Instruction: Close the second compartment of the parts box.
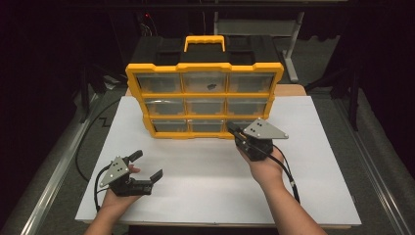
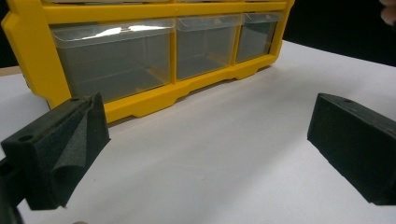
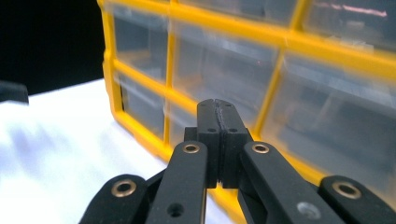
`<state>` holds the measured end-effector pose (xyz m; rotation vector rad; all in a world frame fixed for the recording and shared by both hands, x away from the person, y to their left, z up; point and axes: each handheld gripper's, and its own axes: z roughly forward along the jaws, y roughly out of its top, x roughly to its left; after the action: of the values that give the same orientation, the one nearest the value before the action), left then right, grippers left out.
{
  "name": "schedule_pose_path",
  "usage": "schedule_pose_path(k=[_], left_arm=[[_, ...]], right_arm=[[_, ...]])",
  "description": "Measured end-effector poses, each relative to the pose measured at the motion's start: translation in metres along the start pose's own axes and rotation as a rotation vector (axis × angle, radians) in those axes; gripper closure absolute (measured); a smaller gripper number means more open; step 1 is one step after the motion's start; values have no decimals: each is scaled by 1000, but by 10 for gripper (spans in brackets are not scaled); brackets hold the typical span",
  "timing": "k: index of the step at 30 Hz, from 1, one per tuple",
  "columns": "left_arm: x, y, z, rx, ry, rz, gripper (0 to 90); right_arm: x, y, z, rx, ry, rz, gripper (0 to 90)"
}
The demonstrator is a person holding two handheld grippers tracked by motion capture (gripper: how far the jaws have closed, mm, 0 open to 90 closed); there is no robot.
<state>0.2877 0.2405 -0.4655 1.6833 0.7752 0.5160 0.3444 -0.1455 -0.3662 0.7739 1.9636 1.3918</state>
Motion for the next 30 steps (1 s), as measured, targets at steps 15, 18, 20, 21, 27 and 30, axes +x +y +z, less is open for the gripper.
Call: schedule_pose_path(k=[15,18,20,21,27,30], left_arm=[[2,-1,0,-3,3,-28,2],[3,-1,-1,-9,10,-36,2],[4,-1,-3,-13,13,-43,2],[3,-1,-3,-17,14,-45,2],[4,-1,-3,-19,20,-53,2],[3,-1,-3,-20,21,-52,2]], right_arm=[[-11,-79,-62,70,-52,94,900],[-11,-88,-78,69,-65,95,900],[-12,-95,-89,63,-75,110,900],[-13,-97,-93,55,-79,114,900],[-15,-113,-102,46,-79,140,891],[-21,-117,-99,43,-84,152,885]])
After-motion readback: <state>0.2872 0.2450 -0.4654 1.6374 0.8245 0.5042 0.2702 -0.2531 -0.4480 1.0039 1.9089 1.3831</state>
